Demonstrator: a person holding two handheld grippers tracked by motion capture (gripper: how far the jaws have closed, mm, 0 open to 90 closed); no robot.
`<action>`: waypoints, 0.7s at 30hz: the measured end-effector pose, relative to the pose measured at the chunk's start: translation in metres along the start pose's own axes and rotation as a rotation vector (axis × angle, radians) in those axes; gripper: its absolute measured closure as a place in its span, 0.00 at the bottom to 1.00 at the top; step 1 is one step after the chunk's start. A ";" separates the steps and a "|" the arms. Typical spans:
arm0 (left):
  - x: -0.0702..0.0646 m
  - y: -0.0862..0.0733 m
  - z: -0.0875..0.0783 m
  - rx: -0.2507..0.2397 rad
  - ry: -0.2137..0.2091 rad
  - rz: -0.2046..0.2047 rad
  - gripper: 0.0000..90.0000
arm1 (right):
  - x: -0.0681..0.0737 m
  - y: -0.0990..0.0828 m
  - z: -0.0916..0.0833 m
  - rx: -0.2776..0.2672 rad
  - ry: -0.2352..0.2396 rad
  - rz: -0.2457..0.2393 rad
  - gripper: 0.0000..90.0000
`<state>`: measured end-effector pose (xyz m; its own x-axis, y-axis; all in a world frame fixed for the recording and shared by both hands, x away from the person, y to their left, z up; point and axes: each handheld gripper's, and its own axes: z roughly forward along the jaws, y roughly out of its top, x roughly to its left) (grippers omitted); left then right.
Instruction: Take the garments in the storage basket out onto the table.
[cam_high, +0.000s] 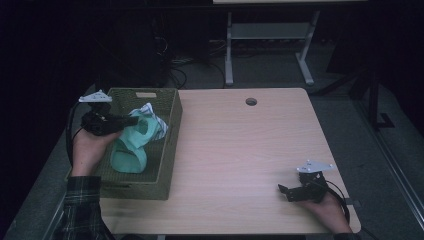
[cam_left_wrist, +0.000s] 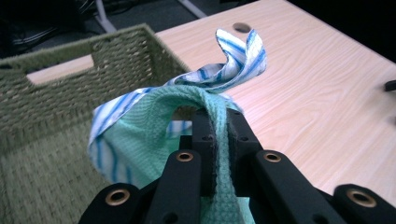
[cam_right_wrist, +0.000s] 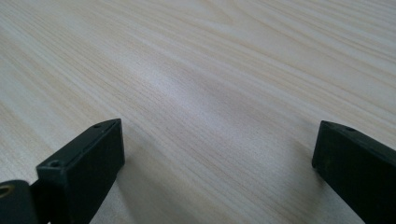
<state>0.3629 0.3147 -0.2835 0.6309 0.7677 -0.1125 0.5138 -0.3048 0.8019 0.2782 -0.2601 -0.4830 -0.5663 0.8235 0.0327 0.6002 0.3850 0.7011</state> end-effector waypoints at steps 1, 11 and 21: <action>0.000 0.002 -0.001 -0.003 -0.006 0.000 0.93 | 0.000 0.000 0.000 0.000 0.000 0.000 0.02; -0.008 0.024 -0.012 -0.034 -0.034 0.035 0.93 | 0.000 0.000 0.000 0.000 0.000 0.000 0.02; -0.026 0.048 -0.014 -0.068 -0.057 0.066 0.93 | 0.000 0.000 0.000 0.000 0.000 0.000 0.02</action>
<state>0.3629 0.2876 -0.2343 0.6950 0.7134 -0.0901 0.4310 -0.3130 0.8464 0.2782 -0.2601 -0.4830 -0.5662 0.8236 0.0329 0.6003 0.3847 0.7012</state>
